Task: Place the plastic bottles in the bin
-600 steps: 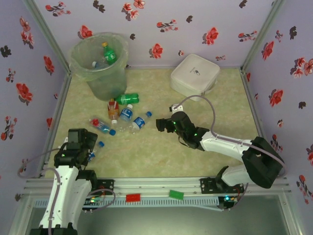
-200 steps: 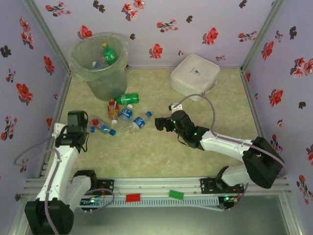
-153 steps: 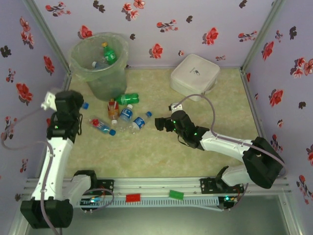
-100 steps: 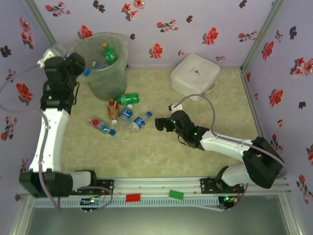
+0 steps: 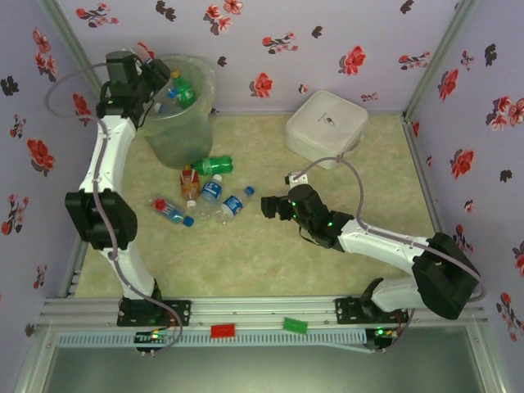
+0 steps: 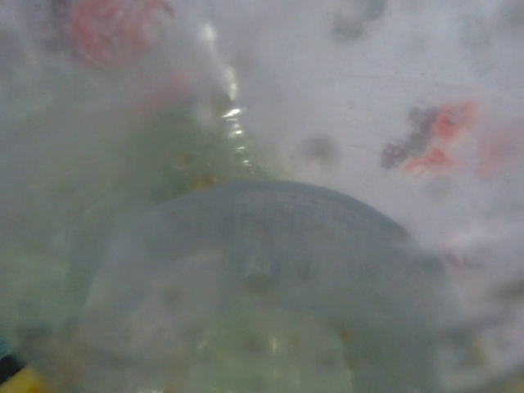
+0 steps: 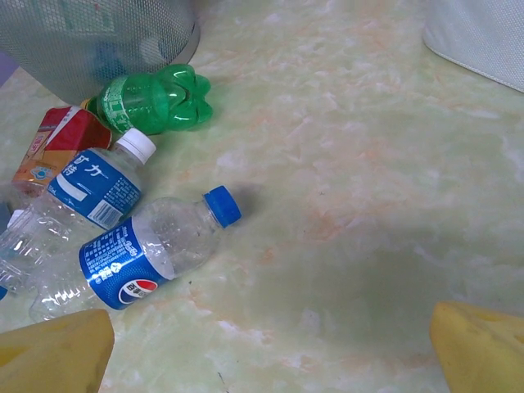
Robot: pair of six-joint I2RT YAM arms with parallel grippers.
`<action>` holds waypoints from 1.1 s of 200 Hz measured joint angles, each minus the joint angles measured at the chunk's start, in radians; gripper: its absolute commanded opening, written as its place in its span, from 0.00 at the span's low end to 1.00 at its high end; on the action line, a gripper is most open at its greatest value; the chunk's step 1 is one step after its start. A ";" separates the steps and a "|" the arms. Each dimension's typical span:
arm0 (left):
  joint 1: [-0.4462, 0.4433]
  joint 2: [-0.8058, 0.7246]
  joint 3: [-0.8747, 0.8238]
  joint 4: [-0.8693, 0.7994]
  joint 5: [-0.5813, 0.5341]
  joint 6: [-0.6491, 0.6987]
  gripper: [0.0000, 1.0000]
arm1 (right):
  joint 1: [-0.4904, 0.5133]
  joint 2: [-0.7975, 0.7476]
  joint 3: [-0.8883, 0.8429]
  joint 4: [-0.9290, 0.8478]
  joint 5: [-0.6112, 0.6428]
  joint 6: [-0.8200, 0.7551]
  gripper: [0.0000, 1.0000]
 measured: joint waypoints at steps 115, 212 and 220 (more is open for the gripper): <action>-0.039 0.058 0.072 -0.066 0.028 -0.003 1.00 | 0.000 -0.012 0.000 -0.014 0.008 0.000 1.00; -0.039 -0.653 -0.790 0.183 -0.061 0.006 1.00 | 0.000 0.025 0.039 -0.018 0.008 0.000 1.00; -0.039 -0.706 -0.880 0.201 -0.069 -0.013 1.00 | 0.000 0.037 0.048 -0.018 0.005 0.001 1.00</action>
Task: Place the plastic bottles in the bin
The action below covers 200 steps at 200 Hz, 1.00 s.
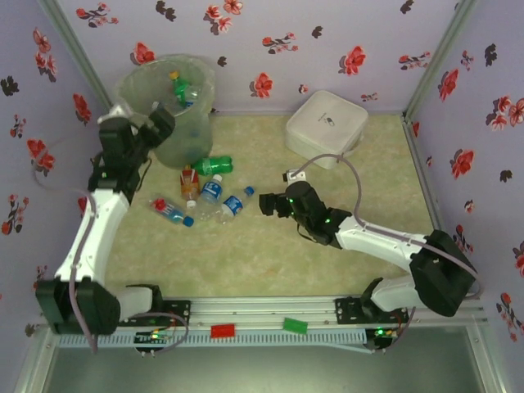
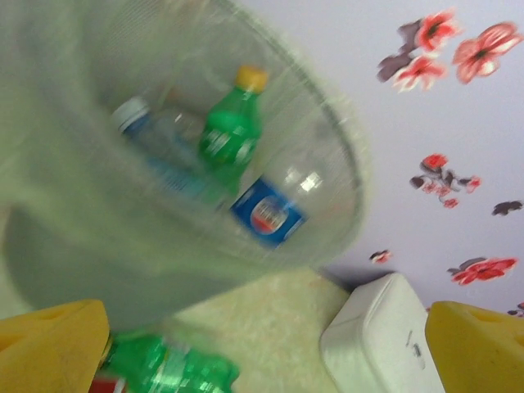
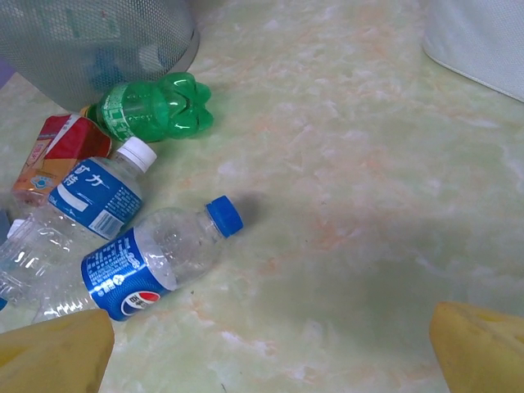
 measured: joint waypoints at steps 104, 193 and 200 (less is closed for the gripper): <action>-0.018 -0.287 -0.631 0.019 -0.183 -0.319 1.00 | 0.000 0.091 0.076 -0.026 -0.014 0.026 1.00; -0.047 0.051 -0.550 -0.005 -0.229 -0.402 1.00 | 0.000 0.114 0.094 -0.048 -0.014 0.041 1.00; -0.052 0.074 -0.538 -0.005 -0.229 -0.406 1.00 | 0.000 0.114 0.094 -0.049 -0.014 0.041 1.00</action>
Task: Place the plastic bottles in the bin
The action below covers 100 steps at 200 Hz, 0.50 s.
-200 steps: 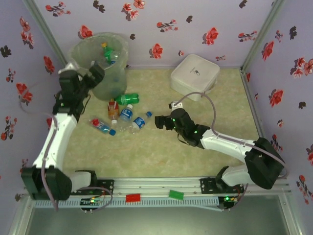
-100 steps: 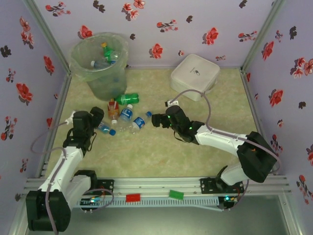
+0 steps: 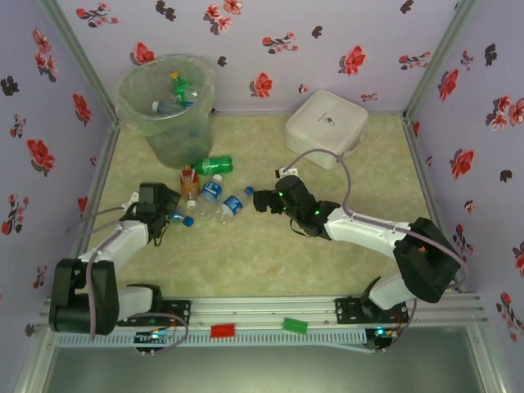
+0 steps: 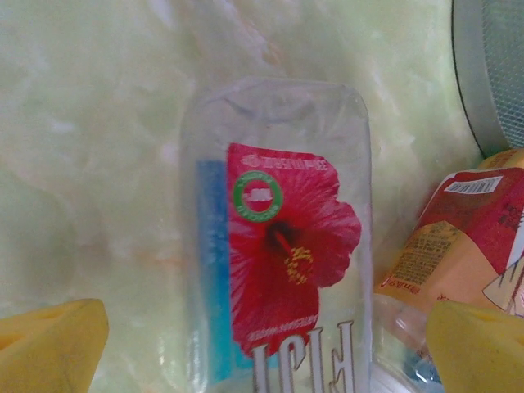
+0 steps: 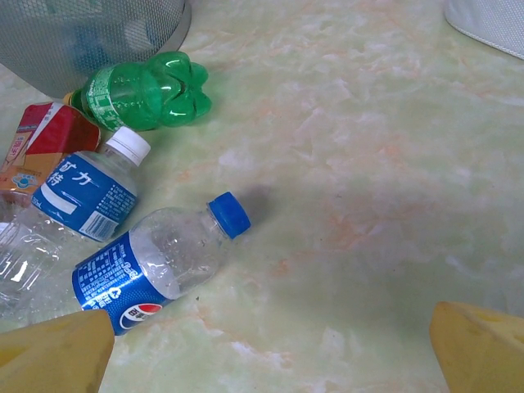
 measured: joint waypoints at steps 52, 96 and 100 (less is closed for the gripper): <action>-0.040 0.118 0.063 -0.016 -0.017 -0.019 0.97 | 0.000 0.000 0.000 0.000 0.001 0.006 1.00; -0.066 0.142 0.084 -0.023 -0.060 -0.019 0.90 | 0.000 -0.005 -0.015 0.001 0.002 0.007 1.00; -0.066 0.143 0.084 -0.023 -0.064 -0.019 0.89 | 0.000 -0.005 -0.017 0.001 0.002 0.007 1.00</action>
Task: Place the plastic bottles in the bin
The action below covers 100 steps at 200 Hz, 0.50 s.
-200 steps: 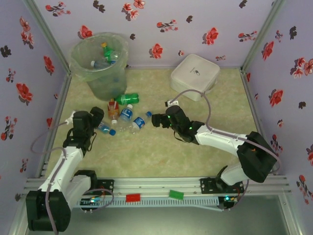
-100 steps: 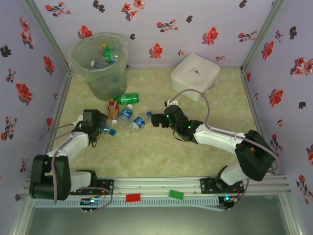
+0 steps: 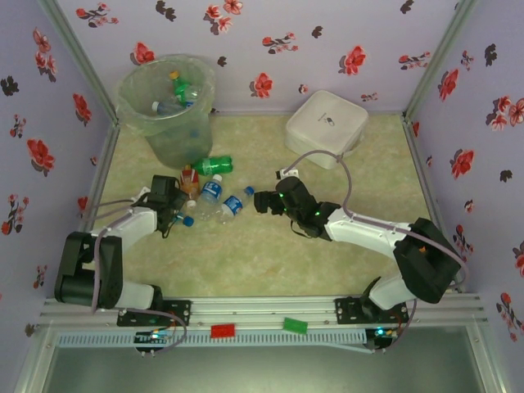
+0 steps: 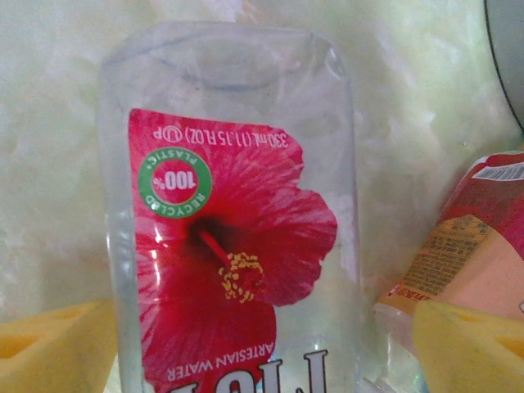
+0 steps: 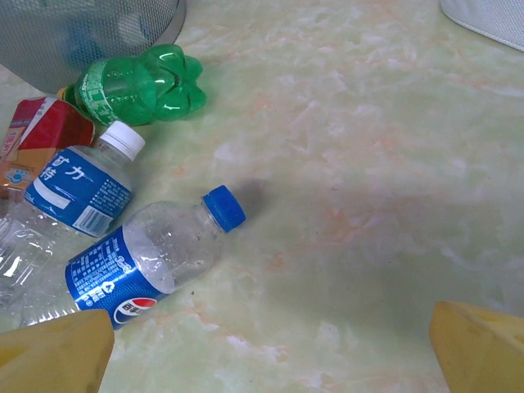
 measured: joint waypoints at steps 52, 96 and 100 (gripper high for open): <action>0.000 0.029 -0.013 0.001 -0.047 0.000 0.82 | 0.000 -0.015 -0.012 0.000 0.003 0.000 1.00; -0.002 0.045 -0.013 -0.020 -0.080 0.004 0.61 | 0.000 -0.021 -0.017 0.000 0.008 0.000 1.00; -0.002 0.045 -0.013 -0.022 -0.083 0.001 0.60 | 0.000 -0.023 -0.018 0.000 0.008 0.000 1.00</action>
